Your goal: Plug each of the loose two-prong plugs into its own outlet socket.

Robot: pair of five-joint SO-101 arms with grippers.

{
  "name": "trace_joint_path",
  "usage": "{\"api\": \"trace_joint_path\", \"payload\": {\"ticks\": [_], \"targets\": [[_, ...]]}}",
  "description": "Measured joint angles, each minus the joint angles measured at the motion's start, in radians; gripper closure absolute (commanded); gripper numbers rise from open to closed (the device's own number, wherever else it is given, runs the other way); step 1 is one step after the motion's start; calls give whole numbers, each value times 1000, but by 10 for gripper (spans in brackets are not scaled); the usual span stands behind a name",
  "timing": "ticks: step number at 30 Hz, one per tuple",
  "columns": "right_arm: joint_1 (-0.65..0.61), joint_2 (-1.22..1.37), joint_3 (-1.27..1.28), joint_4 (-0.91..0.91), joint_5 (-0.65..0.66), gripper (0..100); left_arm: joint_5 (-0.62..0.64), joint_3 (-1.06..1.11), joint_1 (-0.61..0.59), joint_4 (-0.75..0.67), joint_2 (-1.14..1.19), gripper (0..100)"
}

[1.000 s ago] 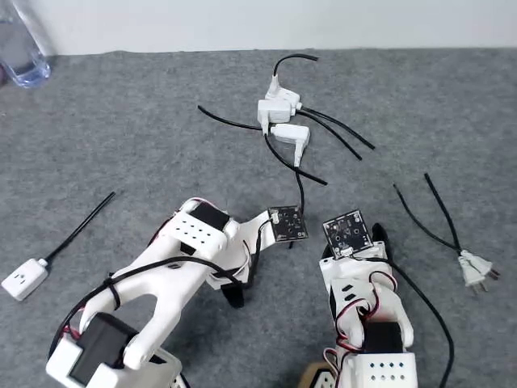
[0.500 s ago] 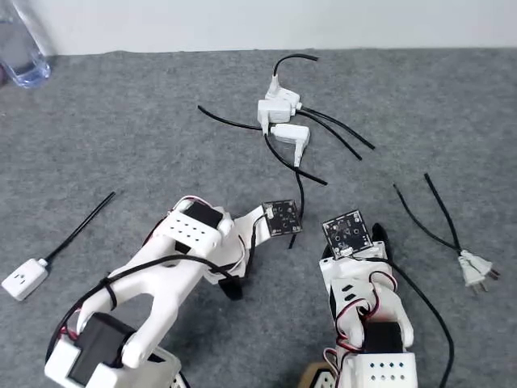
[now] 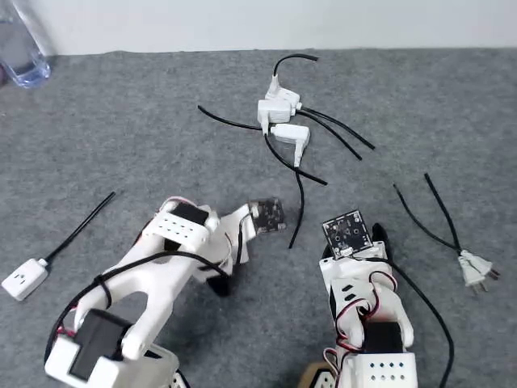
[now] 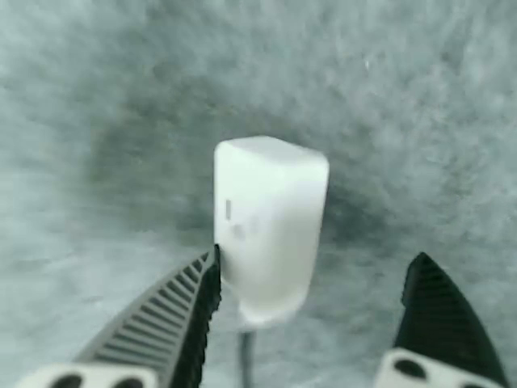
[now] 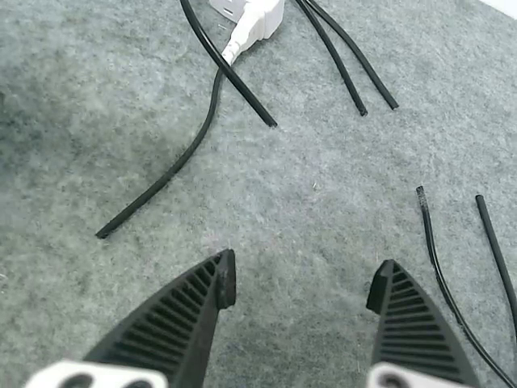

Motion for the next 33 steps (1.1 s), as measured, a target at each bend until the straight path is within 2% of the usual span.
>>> {"api": "trace_joint_path", "payload": {"ticks": [20,33], "targets": [[0,0,0,0,0,735,-8,-54,-8,-29,-2,658],[0,0,0,0,0,735,-2,-144,-129,-43,-2,658]]}}
